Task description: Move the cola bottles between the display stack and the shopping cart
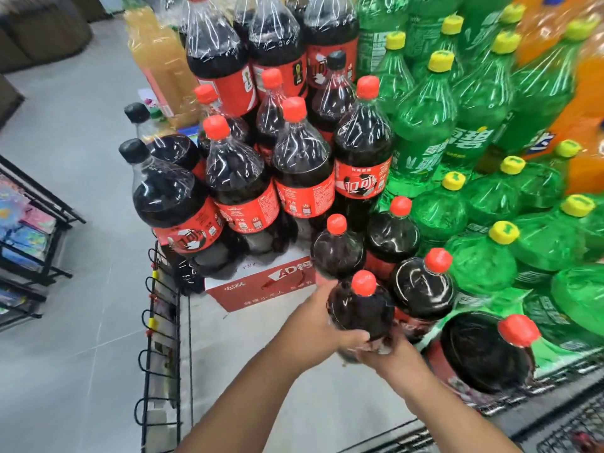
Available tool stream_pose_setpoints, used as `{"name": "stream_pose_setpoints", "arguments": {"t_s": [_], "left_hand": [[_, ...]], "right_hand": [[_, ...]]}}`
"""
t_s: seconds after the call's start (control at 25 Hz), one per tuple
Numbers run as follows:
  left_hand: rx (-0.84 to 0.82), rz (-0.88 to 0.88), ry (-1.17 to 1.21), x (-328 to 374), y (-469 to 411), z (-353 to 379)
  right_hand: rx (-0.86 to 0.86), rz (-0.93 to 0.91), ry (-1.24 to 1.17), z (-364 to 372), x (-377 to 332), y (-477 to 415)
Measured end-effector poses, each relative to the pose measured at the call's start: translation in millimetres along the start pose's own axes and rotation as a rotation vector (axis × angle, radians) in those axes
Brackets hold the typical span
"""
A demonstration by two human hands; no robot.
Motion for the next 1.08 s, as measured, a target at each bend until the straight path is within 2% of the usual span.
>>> {"name": "stream_pose_setpoints", "arguments": {"t_s": [0.12, 0.28, 0.52, 0.64, 0.8, 1.08], "left_hand": [[-0.020, 0.067, -0.123, 25, 12, -20], [0.053, 0.137, -0.186, 51, 30, -34], [0.209, 0.308, -0.290, 102, 54, -42], [0.243, 0.386, -0.316, 138, 70, -27], [0.258, 0.531, -0.473, 186, 92, 11], [0.087, 0.687, -0.609, 263, 123, 120]], "right_hand": [[-0.031, 0.002, 0.178, -7, -21, 20], [-0.113, -0.007, 0.626, -15, -60, 49], [0.045, -0.204, 0.857, -53, -128, 102], [0.181, -0.251, 0.868, -98, -142, 129], [0.297, -0.293, 0.879, -159, -144, 167], [0.480, -0.253, 0.860, -268, -109, 252]]}}
Point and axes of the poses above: each hand's wrist, its own y-axis away from the middle knuckle, its own z-axis out of the palm, x = y × z, the point moved 3 cm from there along -y, towards the middle knuckle, and after that the axes turned 1 degree about -x, right-handed, at the moved point
